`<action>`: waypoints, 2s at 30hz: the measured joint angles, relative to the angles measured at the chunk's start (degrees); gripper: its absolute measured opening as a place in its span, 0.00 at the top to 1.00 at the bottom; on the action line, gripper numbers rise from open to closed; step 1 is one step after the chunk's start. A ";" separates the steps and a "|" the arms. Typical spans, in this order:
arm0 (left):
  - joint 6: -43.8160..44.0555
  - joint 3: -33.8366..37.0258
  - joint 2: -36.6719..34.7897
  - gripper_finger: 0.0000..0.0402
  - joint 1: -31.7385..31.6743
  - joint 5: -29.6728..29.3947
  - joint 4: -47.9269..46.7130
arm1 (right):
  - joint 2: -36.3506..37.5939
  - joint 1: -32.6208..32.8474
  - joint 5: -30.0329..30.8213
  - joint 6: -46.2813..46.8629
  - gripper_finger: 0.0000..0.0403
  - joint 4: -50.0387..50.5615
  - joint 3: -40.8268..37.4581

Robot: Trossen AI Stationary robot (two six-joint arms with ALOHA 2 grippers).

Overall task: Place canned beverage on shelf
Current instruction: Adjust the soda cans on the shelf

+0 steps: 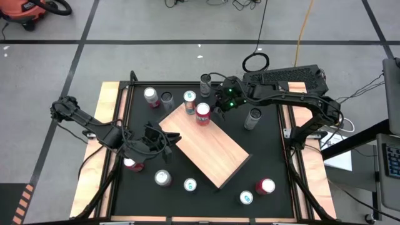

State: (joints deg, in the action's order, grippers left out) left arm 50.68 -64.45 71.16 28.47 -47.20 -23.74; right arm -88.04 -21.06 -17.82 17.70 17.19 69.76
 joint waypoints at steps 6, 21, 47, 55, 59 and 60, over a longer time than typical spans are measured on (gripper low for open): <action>0.04 0.00 -0.02 0.83 0.00 0.08 0.02 | 0.01 0.13 -1.05 0.54 1.00 -0.23 0.00; 0.02 0.00 -0.02 0.83 0.00 0.22 0.04 | -0.01 1.31 -1.99 1.17 1.00 -0.24 0.00; -8.78 0.09 5.45 0.83 -6.95 0.20 -3.96 | 15.92 0.94 -1.60 1.53 1.00 15.21 2.19; -10.20 0.09 10.27 0.83 -13.93 8.05 -1.78 | 24.15 0.96 1.17 1.30 1.00 21.41 2.19; -15.72 0.09 10.89 0.83 -16.66 13.12 3.85 | 26.08 0.94 1.26 0.98 1.00 22.61 2.19; -16.94 0.09 10.91 0.83 -17.19 13.18 4.47 | 26.32 0.94 1.26 0.90 1.00 22.66 2.19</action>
State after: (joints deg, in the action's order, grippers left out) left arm 33.74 -64.36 82.06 11.28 -34.02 -19.27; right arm -61.72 -20.12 -16.56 18.60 39.84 71.94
